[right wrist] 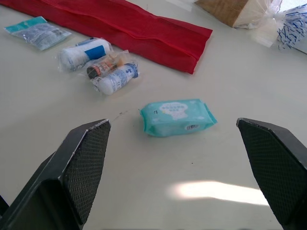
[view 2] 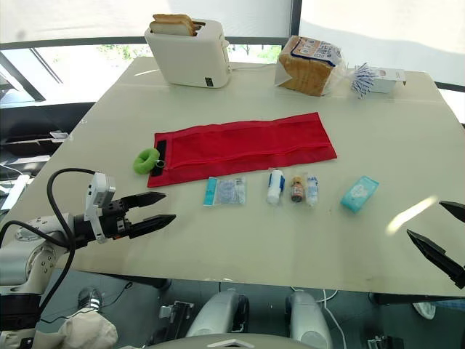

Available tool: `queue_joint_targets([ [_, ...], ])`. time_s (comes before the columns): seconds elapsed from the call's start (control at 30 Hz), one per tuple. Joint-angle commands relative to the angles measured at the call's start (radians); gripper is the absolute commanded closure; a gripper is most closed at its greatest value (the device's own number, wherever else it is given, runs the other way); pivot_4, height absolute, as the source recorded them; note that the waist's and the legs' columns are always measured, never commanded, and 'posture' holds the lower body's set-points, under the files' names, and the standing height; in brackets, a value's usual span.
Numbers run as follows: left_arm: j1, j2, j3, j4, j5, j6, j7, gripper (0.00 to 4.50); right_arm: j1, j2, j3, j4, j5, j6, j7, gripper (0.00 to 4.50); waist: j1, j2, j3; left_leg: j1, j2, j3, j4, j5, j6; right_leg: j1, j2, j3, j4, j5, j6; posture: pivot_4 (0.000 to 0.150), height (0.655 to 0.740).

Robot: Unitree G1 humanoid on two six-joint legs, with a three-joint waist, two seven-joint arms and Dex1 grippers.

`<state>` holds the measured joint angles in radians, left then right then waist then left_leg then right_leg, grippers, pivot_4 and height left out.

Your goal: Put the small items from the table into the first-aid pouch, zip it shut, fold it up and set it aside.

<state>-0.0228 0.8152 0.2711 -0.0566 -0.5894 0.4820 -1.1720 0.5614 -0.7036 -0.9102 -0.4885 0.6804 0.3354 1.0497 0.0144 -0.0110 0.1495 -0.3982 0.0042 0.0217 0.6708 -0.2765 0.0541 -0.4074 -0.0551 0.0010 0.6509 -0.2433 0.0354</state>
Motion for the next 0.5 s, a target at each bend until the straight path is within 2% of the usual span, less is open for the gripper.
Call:
queue_joint_targets([
  [0.03,-0.012,0.009,0.019,0.005,-0.005,-0.005,0.003,0.08,-0.011,-0.013,-0.005,-0.001,0.01,-0.017,0.0,0.0,0.0,0.0,0.0,0.0,0.0,0.0,0.0,0.0,0.0,0.0,0.0,0.0,0.0,0.0,0.0,0.15,0.74],
  [0.33,-0.067,0.016,-0.013,0.002,-0.028,0.055,-0.024,0.08,-0.06,-0.023,0.036,-0.05,0.041,0.01,-0.026,0.0,0.0,0.0,0.0,0.0,0.0,0.0,0.0,0.0,0.0,0.0,0.0,0.0,0.0,0.0,0.0,0.15,0.74],
  [0.5,-0.053,0.002,-0.038,-0.084,-0.048,0.129,0.012,0.08,-0.088,-0.042,0.071,-0.12,0.087,0.045,-0.051,0.0,0.0,0.0,0.001,0.0,0.0,0.0,0.0,0.0,0.0,0.0,0.0,0.0,0.0,0.0,0.0,0.15,0.74],
])
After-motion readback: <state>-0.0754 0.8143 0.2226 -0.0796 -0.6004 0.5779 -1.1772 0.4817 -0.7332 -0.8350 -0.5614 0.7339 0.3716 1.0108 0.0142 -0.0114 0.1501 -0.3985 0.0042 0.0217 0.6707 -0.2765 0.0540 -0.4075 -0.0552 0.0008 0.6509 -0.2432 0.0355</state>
